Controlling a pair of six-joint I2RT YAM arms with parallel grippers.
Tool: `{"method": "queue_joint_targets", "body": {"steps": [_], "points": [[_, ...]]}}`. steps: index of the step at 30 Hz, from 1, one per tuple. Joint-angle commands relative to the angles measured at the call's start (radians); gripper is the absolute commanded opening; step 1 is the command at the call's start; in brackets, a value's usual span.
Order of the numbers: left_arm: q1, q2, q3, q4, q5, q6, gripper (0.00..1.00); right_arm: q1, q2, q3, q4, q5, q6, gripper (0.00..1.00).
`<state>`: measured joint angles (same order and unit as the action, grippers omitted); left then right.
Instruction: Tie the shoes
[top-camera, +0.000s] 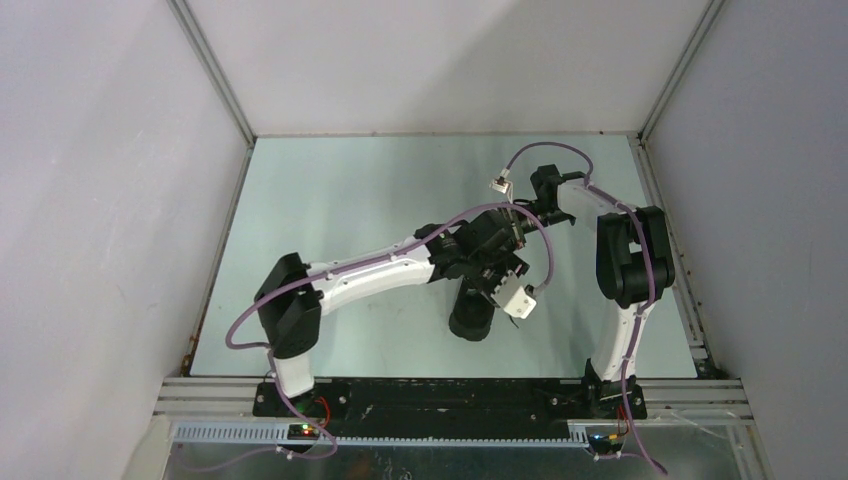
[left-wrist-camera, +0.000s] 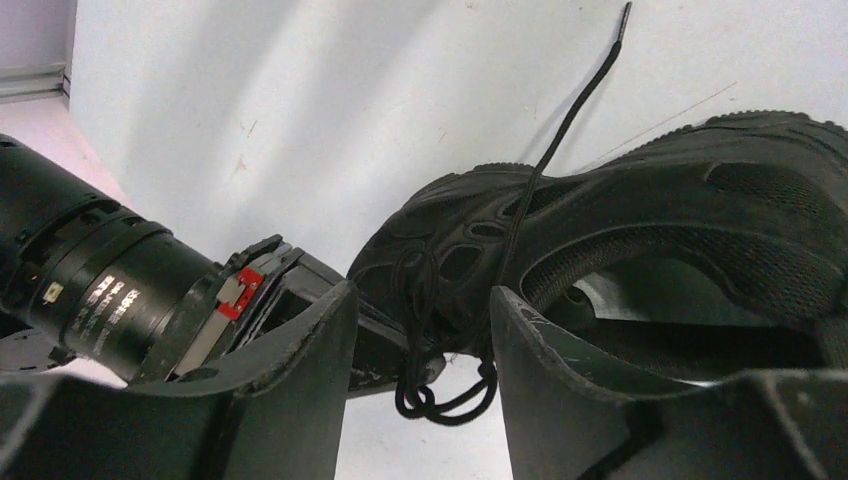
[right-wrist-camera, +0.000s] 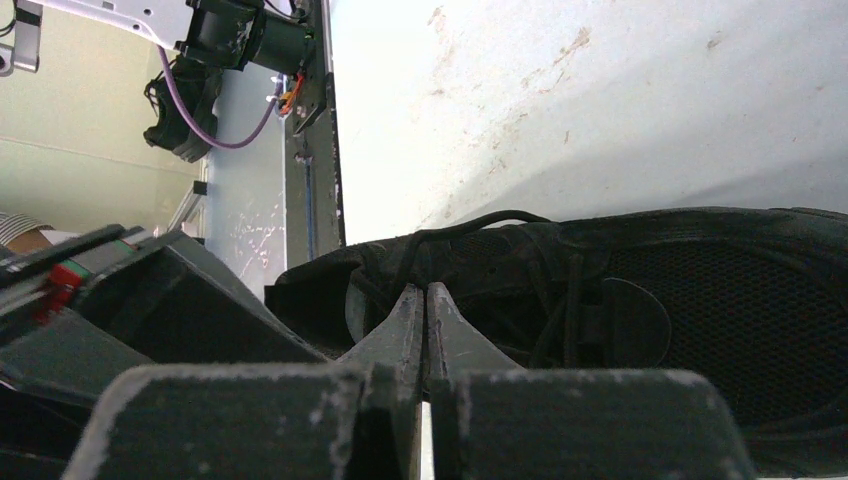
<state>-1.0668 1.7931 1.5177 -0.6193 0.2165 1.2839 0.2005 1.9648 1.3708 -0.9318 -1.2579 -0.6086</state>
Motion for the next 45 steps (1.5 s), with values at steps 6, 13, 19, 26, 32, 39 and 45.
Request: {"method": "queue_joint_targets", "body": {"steps": [6, 13, 19, 26, 32, 39, 45], "points": [[-0.040, 0.049, -0.039, 0.195, -0.141, 0.047, 0.52, -0.006, -0.032, 0.001, -0.008, -0.015, -0.015, 0.00], [-0.049, 0.065, -0.078, 0.224, -0.213, 0.064, 0.40, -0.008, -0.029, 0.001, -0.010, -0.016, -0.019, 0.00], [-0.051, 0.077, -0.064, 0.214, -0.258, 0.050, 0.19, -0.007, -0.025, 0.001, -0.006, -0.013, -0.016, 0.00], [-0.033, -0.032, -0.047, 0.156, -0.184, -0.105, 0.00, -0.016, -0.040, -0.002, -0.018, 0.006, -0.008, 0.00], [0.042, -0.144, -0.117, 0.104, -0.073, -0.322, 0.00, -0.049, -0.097, -0.021, -0.011, 0.072, 0.036, 0.00], [0.157, -0.199, -0.233, 0.120, 0.013, -0.479, 0.00, -0.074, -0.166, -0.062, -0.022, 0.150, 0.067, 0.00], [0.217, -0.239, -0.319, 0.167, 0.035, -0.553, 0.00, -0.079, -0.216, -0.120, 0.003, 0.200, 0.097, 0.00]]}}
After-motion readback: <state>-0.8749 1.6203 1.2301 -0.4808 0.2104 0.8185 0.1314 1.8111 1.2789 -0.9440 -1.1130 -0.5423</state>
